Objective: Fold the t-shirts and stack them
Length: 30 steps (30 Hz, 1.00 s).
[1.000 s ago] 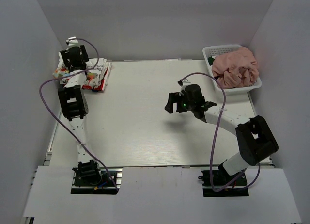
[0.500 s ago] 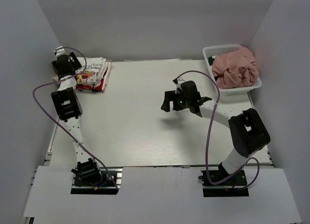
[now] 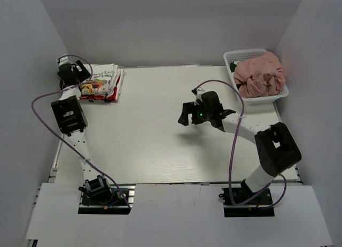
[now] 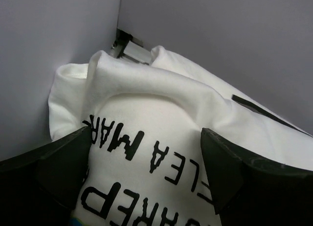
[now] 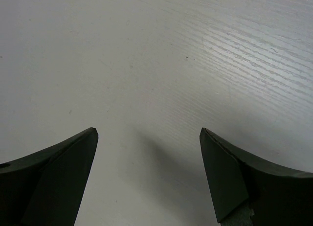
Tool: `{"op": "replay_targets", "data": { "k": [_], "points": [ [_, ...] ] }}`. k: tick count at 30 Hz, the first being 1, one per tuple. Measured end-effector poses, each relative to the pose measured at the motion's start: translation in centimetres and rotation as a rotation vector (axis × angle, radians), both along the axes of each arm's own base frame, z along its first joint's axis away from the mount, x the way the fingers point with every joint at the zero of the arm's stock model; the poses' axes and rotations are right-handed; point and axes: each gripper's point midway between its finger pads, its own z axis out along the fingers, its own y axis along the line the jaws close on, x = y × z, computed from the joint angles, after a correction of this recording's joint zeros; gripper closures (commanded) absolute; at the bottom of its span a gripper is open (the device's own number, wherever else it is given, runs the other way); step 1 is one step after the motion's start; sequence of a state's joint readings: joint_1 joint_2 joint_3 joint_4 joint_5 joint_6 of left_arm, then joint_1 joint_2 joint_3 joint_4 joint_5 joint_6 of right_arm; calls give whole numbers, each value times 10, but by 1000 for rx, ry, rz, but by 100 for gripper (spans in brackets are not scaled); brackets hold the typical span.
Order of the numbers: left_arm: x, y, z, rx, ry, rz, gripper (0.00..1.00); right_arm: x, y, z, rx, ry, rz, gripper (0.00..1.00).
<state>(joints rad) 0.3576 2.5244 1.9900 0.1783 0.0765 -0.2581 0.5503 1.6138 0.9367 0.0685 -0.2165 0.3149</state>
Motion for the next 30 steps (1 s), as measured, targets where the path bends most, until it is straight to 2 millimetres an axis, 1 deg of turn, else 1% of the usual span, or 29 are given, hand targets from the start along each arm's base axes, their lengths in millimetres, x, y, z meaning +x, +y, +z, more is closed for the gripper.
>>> {"op": "replay_targets", "data": {
  "k": [3,6,10,13,16,18,19,21,23,25,27,29,30],
  "points": [
    [-12,-11,16,-28,17,-17,0,-11,-5,6,19,-16,5,10],
    [-18,-26,46,-44,-1,-50,0,-21,-10,11,35,-29,4,10],
    [-22,-58,103,-53,-58,-122,0,-28,-14,24,66,-73,0,10],
    [-28,-81,142,-51,-95,-166,0,-32,-19,31,79,-101,-11,10],
    [-40,-103,169,-55,-94,-199,0,-32,-25,38,86,-127,-45,10],
    [-51,-118,179,-64,-74,-218,0,-31,-31,44,87,-142,-90,10],
    [-59,-126,180,-72,-54,-228,0,-31,-35,47,89,-150,-116,10],
    [-84,-147,176,-108,-1,-242,0,-32,-46,51,86,-169,-169,10],
    [-114,-170,165,-157,47,-258,0,-36,-56,54,89,-183,-212,10],
    [-163,-199,147,-219,104,-281,0,-41,-64,57,98,-196,-243,10],
    [-211,-229,134,-279,129,-320,0,-46,-70,59,106,-202,-266,10],
    [-259,-258,125,-326,150,-377,0,-51,-74,61,114,-202,-283,10],
    [-277,-268,125,-339,155,-398,0,-52,-76,61,119,-200,-289,10]
  ]
}}
